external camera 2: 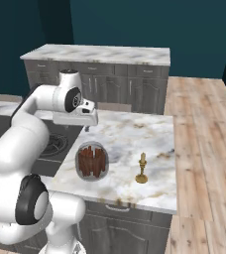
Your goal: Pick the jar and candle from the dining table and place them in the open cabinet. Close the cabinet after placing the objects.
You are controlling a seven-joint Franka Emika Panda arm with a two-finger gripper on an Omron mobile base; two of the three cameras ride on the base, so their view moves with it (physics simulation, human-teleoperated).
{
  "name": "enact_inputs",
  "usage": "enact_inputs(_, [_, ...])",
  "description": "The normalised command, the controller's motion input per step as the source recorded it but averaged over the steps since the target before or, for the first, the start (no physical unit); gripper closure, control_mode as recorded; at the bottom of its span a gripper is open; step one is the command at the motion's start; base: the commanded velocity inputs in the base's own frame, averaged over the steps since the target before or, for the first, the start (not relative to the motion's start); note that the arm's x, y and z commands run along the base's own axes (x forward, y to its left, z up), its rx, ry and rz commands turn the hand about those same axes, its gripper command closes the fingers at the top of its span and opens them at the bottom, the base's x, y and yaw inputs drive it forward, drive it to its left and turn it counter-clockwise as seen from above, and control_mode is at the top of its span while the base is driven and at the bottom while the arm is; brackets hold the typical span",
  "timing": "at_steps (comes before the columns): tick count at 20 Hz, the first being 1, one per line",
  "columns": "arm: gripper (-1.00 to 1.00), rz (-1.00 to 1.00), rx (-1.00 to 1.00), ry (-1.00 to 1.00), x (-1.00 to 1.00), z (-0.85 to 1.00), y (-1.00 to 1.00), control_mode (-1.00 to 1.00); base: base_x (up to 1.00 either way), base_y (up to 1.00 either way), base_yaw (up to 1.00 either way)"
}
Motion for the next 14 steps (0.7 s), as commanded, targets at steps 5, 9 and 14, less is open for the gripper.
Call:
enact_inputs(5, [-1.0,0.0,0.0,0.02,0.0,-0.35,0.0,-1.0,0.0,0.0,0.0])
enact_inputs(9, [-1.0,0.0,0.0,0.01,0.0,-0.33,0.0,-1.0,0.0,0.0,0.0])
enact_inputs(14, [-1.0,0.0,0.0,0.01,0.04,-0.31,0.0,-1.0,0.0,0.0,0.0])
